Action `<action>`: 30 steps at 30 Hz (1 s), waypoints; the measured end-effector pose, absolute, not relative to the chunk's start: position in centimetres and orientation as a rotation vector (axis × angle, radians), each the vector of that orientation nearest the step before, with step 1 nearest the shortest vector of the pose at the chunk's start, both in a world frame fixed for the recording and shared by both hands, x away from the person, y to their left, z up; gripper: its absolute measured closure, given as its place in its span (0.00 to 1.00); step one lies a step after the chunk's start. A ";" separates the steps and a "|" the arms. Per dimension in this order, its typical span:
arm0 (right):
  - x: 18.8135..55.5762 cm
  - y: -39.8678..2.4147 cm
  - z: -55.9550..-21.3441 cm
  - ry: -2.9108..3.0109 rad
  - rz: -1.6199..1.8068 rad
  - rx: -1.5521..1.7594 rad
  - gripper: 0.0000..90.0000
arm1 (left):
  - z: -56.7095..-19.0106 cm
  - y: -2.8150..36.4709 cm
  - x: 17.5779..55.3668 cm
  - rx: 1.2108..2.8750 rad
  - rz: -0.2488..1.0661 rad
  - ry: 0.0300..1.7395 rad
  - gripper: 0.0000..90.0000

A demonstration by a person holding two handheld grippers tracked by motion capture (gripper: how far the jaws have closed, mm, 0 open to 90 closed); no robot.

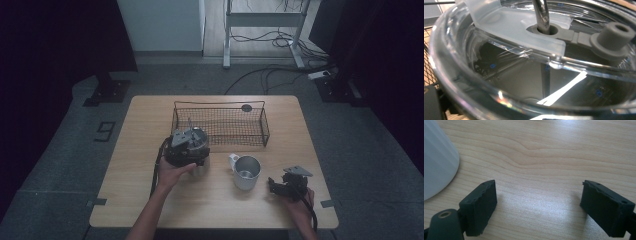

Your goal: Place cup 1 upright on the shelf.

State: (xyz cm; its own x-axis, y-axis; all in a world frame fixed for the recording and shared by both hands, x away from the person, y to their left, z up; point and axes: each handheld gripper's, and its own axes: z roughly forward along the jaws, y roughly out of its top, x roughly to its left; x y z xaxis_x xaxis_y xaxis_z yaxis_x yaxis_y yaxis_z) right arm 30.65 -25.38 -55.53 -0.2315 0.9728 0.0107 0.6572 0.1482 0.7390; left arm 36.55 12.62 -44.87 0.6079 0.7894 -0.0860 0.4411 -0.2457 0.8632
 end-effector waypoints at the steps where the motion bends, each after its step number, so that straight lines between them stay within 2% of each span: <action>1: 30.7 -25.4 -55.5 1.954 0.873 1.552 0.14 | -44.8 12.6 36.6 1.886 0.461 0.982 0.04; 30: 30.7 -25.4 -55.5 1.957 0.873 1.552 0.14 | -41.5 12.4 38.6 1.844 0.493 0.960 0.04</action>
State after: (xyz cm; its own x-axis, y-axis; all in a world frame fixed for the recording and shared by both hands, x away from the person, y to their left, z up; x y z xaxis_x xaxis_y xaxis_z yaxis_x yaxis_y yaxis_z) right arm 30.66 -25.40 -55.52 -0.2329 0.9724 0.0116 0.6582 0.1488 0.7380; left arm 38.55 12.41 -41.53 0.6080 0.7905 -0.0737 0.4014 -0.2259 0.8876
